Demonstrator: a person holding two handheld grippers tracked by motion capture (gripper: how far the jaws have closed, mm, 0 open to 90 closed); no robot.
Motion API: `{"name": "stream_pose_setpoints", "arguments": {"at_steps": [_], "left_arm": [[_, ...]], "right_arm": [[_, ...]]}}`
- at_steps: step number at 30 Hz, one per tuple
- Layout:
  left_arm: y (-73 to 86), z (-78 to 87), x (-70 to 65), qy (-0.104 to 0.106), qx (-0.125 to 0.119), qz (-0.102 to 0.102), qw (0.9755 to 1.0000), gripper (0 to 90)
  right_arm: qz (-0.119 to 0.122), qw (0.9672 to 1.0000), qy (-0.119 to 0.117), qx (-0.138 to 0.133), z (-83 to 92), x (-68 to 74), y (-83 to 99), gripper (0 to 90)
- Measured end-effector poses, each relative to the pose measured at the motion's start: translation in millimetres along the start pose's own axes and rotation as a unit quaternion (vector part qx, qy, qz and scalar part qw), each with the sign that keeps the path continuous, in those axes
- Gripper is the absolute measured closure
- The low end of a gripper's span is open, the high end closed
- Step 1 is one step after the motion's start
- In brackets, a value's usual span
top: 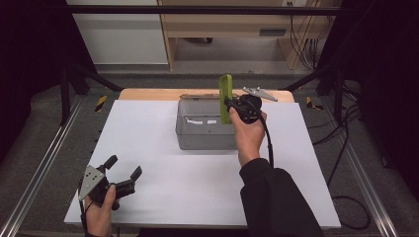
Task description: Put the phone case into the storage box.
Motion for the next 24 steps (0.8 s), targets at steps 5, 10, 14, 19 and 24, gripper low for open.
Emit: {"name": "stream_pose_setpoints", "arguments": {"at_steps": [5,10,14,19,24], "left_arm": [[0.4,-0.5,-0.4,0.001,0.001,0.001,1.0000,1.9],[0.9,-0.8,-1.2,0.003,0.003,0.001,1.0000,1.9],[0.8,-1.0,-1.4,0.004,0.003,0.000,1.0000,1.9],[1.0,-1.6,-2.5,0.008,0.005,-0.002,1.0000,1.9],[0.8,-1.6,-2.0,0.008,0.004,-0.005,0.9999,1.9]], "right_arm": [[0.005,0.9999,0.014,0.004,-2.0,-6.0,0.3,77.2],[0.009,0.9996,0.023,0.011,-1.2,-14.4,0.2,77.2],[0.013,0.9995,0.028,0.011,0.5,-17.6,-0.6,77.2],[0.018,0.9991,0.035,0.013,0.5,-21.3,0.2,77.2],[0.024,0.9986,0.042,0.019,0.1,-24.5,1.4,77.2]]}}
Point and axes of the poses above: each handheld gripper's, and its own axes: z roughly backward along the jaws, y roughly out of its underside, x roughly to its left, the point moved 7 cm from there along -z, roughly forward along the jaws, and after that the axes turned 6 degrees about y, right-handed, at the moved point
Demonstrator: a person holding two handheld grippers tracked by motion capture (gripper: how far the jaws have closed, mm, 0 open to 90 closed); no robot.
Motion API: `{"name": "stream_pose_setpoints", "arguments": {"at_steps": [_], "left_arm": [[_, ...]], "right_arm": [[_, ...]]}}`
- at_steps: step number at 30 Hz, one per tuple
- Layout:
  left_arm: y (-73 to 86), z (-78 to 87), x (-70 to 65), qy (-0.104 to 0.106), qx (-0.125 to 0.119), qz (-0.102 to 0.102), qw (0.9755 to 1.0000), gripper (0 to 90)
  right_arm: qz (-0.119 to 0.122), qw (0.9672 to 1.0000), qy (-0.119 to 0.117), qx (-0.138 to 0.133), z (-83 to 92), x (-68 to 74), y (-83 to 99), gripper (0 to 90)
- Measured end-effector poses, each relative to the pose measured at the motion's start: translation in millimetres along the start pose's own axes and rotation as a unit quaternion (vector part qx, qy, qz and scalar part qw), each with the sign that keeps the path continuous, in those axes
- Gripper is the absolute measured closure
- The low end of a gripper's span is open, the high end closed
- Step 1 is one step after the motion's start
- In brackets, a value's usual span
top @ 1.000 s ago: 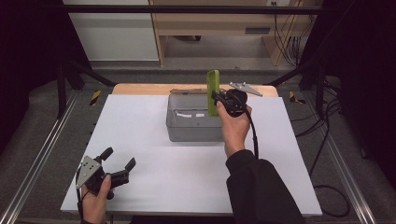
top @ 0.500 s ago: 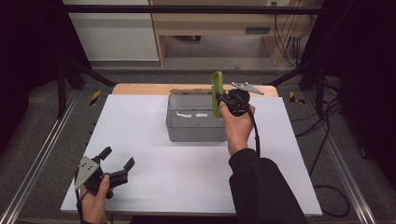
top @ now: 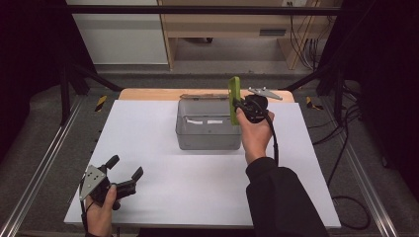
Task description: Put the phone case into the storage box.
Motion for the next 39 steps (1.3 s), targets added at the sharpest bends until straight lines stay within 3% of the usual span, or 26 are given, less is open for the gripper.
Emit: {"name": "stream_pose_setpoints", "arguments": {"at_steps": [20,29,39], "left_arm": [[-0.6,-0.4,-2.6,0.011,-0.001,-0.010,0.9999,1.9],[-0.5,-0.5,-2.6,0.012,-0.001,-0.010,0.9999,1.9],[-0.5,-1.1,-3.9,0.014,0.001,-0.016,0.9998,1.9]], "right_arm": [[0.018,0.9997,0.015,0.006,-1.3,-5.2,4.1,77.2],[0.009,0.9995,0.023,0.018,-5.2,-15.2,15.0,77.2],[0.013,0.9990,0.027,0.033,-10.5,-16.1,21.8,77.2]]}}
Point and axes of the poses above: each handheld gripper's, and its own axes: z roughly backward along the jaws, y roughly out of its underside, x roughly to its left, the point moved 7 cm from there along -z, roughly forward along the jaws, and after that the axes turned 6 degrees about y, right-handed, at the moved point
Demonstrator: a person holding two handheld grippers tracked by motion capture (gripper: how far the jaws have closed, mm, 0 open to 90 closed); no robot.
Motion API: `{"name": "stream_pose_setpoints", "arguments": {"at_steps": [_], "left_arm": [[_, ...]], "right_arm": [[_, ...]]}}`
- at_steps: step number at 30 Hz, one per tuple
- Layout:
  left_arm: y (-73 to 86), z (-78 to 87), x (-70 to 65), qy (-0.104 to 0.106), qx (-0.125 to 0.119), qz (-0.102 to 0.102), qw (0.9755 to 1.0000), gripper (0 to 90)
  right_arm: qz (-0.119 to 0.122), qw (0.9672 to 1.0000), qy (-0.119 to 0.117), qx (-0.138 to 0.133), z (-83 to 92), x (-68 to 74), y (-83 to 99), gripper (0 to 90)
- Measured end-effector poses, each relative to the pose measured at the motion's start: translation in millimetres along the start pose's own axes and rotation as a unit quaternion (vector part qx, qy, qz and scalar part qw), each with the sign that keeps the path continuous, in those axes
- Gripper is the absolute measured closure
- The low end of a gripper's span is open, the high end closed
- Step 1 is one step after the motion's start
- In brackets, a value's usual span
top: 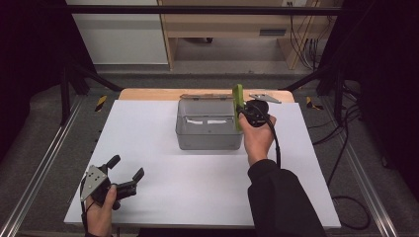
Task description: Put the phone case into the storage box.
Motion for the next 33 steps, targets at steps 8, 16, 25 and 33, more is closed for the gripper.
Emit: {"name": "stream_pose_setpoints", "arguments": {"at_steps": [8,16,25,33], "left_arm": [[0.4,-0.5,-1.0,0.002,0.002,-0.002,1.0000,1.9],[0.3,-0.6,-1.3,0.003,0.001,-0.002,1.0000,1.9],[0.2,-0.7,-1.7,0.006,0.000,-0.004,1.0000,1.9],[0.0,-0.8,-1.3,0.008,-0.003,-0.003,1.0000,1.9]], "right_arm": [[0.008,0.9999,0.005,0.007,-2.4,2.4,3.0,77.1],[0.012,0.9998,0.007,0.015,-4.8,-0.1,5.0,77.1],[0.001,0.9998,0.001,0.020,-11.2,-1.7,11.2,77.1],[0.012,0.9997,0.004,0.023,-14.1,1.7,13.9,77.1]]}}
Point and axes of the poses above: each handheld gripper's, and its own axes: z roughly backward along the jaws, y roughly out of its underside, x roughly to its left, the point moved 7 cm from there along -z, roughly forward along the jaws, and after that the axes turned 6 degrees about y, right-handed, at the moved point
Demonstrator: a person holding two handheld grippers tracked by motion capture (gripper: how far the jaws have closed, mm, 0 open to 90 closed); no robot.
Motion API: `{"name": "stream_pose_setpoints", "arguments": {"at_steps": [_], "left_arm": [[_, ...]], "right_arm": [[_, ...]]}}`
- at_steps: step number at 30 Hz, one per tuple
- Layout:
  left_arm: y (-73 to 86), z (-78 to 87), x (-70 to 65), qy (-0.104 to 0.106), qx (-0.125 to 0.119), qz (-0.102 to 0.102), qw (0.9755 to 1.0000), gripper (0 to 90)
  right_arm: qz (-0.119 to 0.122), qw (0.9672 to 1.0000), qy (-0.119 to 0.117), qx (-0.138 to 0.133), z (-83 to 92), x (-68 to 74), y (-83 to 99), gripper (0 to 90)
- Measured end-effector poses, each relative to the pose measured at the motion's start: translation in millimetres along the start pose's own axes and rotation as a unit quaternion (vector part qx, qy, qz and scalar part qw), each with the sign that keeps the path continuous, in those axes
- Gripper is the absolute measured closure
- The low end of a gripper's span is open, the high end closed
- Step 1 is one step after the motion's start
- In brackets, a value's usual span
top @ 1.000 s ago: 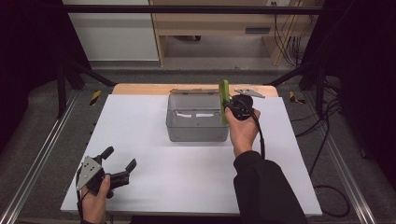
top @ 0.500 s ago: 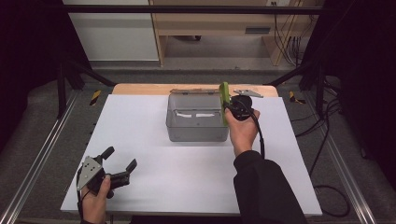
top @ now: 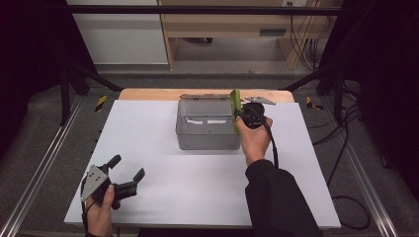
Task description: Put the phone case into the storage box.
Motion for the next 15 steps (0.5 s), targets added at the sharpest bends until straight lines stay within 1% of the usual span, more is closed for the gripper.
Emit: {"name": "stream_pose_setpoints", "arguments": {"at_steps": [5,11,15], "left_arm": [[-0.1,0.2,0.0,0.000,0.000,0.000,1.0000,1.9],[-0.1,0.4,0.1,0.000,0.000,-0.001,1.0000,1.9],[-0.1,0.2,-0.2,0.001,0.000,-0.001,1.0000,1.9]], "right_arm": [[0.004,1.0000,0.000,0.003,-2.4,1.8,2.1,77.1],[-0.001,1.0000,-0.001,0.006,-4.2,-0.1,3.2,77.1],[0.000,1.0000,-0.004,0.006,-4.3,-0.2,3.9,77.0]]}}
Point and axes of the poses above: each handheld gripper's, and its own axes: z roughly backward along the jaws, y roughly out of its underside, x roughly to its left, the point moved 7 cm from there along -z, roughly forward along the jaws, and after that the axes turned 6 degrees about y, right-handed, at the moved point
